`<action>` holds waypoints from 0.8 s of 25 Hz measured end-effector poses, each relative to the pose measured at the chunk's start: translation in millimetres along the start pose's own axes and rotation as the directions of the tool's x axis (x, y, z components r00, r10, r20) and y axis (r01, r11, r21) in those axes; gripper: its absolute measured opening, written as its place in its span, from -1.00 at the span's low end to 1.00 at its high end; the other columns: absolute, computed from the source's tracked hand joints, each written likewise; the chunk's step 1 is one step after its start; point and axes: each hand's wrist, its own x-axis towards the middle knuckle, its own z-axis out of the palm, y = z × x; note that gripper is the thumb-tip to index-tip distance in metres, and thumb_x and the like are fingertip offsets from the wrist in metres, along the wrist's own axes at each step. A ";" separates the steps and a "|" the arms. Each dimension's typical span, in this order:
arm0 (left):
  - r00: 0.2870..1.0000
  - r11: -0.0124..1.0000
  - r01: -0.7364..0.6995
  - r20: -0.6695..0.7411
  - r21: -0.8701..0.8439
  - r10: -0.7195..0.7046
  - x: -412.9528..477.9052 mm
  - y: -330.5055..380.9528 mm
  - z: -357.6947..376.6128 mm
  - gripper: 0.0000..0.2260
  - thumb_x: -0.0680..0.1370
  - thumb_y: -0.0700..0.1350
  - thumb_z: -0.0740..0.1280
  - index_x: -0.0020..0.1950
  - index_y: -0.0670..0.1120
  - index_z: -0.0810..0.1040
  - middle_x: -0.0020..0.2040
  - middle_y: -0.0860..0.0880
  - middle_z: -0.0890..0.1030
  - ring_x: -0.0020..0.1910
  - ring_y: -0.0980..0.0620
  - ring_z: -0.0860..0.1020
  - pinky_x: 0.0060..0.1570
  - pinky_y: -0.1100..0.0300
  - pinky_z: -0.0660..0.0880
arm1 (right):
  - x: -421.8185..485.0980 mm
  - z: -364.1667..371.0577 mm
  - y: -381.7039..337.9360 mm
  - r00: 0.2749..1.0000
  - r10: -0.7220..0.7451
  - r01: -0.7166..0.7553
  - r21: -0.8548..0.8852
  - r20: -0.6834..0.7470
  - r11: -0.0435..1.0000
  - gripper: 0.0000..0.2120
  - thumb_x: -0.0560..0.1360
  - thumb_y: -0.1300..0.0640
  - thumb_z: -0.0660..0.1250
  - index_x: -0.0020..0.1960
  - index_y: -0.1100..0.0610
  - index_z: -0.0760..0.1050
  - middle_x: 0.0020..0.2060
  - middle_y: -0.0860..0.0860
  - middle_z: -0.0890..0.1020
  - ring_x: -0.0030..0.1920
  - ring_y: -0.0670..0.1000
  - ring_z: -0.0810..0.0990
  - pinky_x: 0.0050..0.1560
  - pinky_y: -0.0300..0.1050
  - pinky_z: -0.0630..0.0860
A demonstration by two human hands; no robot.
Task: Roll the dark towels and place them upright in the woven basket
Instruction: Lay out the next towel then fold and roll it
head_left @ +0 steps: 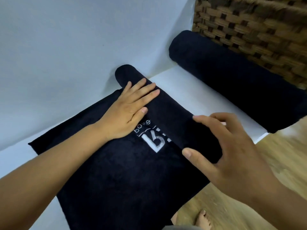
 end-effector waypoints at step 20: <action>0.978 0.993 -0.087 -0.184 0.077 0.100 87.4 -2.2 19.9 -0.58 0.62 -0.09 -0.02 0.32 -0.07 0.55 0.21 0.00 0.61 0.26 -0.04 0.51 0.40 -0.12 0.23 | 13.6 19.4 40.0 0.936 -0.287 0.150 -0.506 -0.203 0.850 -0.50 0.48 0.14 0.43 0.40 0.01 0.46 0.22 0.25 0.52 0.00 0.26 0.50 -0.04 0.17 0.50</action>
